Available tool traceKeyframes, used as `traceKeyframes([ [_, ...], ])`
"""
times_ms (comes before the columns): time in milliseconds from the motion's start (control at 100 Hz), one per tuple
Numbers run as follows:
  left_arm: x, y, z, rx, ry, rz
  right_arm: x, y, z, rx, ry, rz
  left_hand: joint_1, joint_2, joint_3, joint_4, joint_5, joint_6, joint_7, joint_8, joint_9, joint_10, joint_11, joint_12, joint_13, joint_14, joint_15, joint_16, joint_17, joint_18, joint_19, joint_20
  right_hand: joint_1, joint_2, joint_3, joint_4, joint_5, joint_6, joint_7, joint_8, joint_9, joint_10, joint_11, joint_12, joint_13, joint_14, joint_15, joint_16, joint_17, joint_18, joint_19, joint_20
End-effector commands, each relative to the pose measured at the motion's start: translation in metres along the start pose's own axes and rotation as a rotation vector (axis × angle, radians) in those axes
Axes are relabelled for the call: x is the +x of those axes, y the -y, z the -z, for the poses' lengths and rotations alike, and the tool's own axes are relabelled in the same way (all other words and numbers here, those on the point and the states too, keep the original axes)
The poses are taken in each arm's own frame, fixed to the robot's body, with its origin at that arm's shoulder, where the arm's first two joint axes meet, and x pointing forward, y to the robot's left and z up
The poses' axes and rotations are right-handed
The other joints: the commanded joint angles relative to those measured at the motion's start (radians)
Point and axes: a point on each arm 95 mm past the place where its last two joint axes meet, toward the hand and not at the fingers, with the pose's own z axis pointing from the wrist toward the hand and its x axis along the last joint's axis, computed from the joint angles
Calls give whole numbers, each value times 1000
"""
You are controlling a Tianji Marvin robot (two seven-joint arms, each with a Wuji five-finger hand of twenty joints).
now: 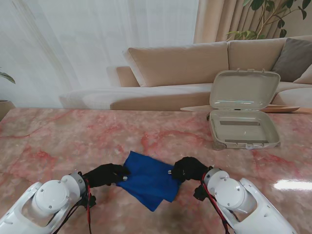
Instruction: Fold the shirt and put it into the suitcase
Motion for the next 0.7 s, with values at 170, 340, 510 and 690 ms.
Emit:
traceKeyframes([
  [170, 2, -22, 17, -21, 12, 16, -11, -4, -5, 22, 47, 5, -30, 54, -32, 1, 10, 24, -20, -13, 45, 15, -12, -15, 44, 99, 3, -27, 20, 0, 53, -23, 7, 7, -18, -8, 8, -19, -20, 12, -24, 0, -25, 5, -25, -14, -20, -39, -19, -21, -15, -18],
  [340, 8, -28, 27, -26, 5, 32, -10, -10, -1, 7, 58, 12, -38, 60, -32, 1, 10, 26, -31, -15, 48, 19, -14, -16, 49, 105, 6, -29, 23, 6, 58, -34, 3, -1, -11, -10, 7, -25, -18, 14, -23, -2, -26, 5, -26, -18, -24, -40, -17, -29, -17, -17],
  [510, 16, -26, 36, 2, -8, 21, -7, -16, 2, -14, 59, 23, -41, 61, -32, 1, 11, 26, -39, -16, 51, 22, -20, -19, 50, 106, 4, -32, 22, 4, 60, -43, -3, -6, -1, -12, 9, -23, -17, 14, -20, -2, -28, 5, -25, -18, -27, -42, -11, -36, -14, -14],
  [690, 25, -14, 52, 49, -16, -43, 1, -24, 10, -57, 50, 42, -44, 62, -33, 1, 15, 27, -44, -15, 53, 21, -22, -21, 50, 101, 3, -35, 23, -5, 60, -50, -6, -5, 1, -14, 12, -23, -17, 13, -17, -2, -28, 6, -22, -17, -24, -41, -10, -32, -10, -12],
])
